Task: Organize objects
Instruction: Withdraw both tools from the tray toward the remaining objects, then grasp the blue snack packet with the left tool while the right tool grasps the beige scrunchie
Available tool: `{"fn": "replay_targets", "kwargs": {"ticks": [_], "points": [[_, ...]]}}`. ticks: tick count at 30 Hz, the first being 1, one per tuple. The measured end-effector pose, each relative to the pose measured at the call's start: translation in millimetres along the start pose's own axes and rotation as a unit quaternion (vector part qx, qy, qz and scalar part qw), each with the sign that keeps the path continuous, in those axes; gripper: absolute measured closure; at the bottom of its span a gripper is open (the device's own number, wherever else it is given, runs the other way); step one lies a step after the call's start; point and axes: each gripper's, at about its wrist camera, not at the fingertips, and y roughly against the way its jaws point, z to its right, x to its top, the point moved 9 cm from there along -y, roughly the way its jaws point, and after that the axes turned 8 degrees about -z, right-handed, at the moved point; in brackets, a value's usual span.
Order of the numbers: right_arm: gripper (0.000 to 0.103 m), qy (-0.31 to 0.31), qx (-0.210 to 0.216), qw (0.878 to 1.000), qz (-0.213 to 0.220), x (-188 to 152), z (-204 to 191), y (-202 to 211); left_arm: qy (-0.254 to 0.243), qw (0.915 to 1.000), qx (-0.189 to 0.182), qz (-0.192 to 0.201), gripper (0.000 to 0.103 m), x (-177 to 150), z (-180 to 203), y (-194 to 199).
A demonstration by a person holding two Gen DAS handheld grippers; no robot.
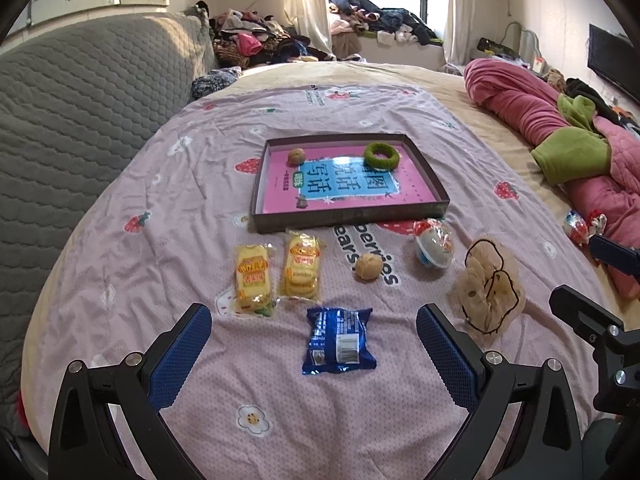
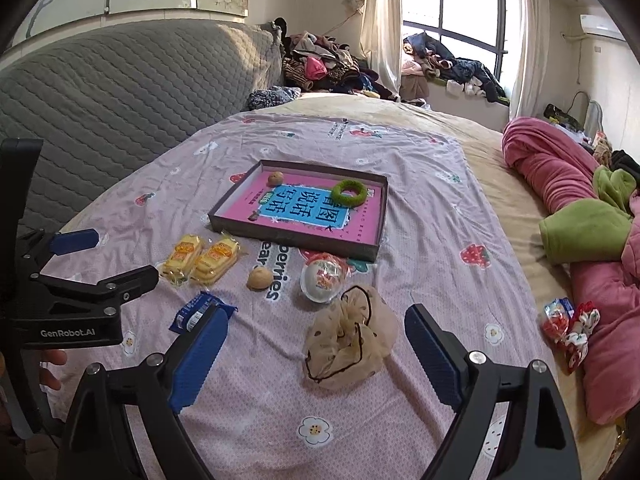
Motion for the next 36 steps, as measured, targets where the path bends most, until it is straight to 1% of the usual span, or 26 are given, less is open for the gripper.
{"fn": "replay_targets", "kwargs": {"ticks": [7,10,16,18,24,31,36], "points": [[0.013,-0.011,-0.003,1.000,0.002,-14,6,0,0.007,0.9998,-0.011,-0.013,0.001,-16,-2,-10],[0.012,-0.019,0.001,1.000,0.002,-21,10,-1,0.008,0.9998,-0.007,-0.017,0.001,-23,-3,-16],[0.012,-0.032,0.007,0.999,-0.002,-32,16,-9,0.010,0.9995,-0.014,-0.027,0.001,-34,0,-30],[0.012,-0.036,0.004,0.999,-0.006,-35,19,-13,0.007,0.9995,-0.011,-0.029,0.001,-36,2,-35],[0.012,-0.043,0.007,0.999,-0.015,-41,23,-29,0.001,0.9992,-0.027,-0.028,0.001,-40,10,-47],[0.012,-0.043,0.003,0.999,-0.030,-48,23,-50,0.001,0.9990,-0.020,-0.039,0.001,-46,10,-66],[0.012,-0.048,0.001,0.998,-0.038,-47,27,-66,-0.002,0.9987,-0.023,-0.045,0.001,-46,11,-79]]}}
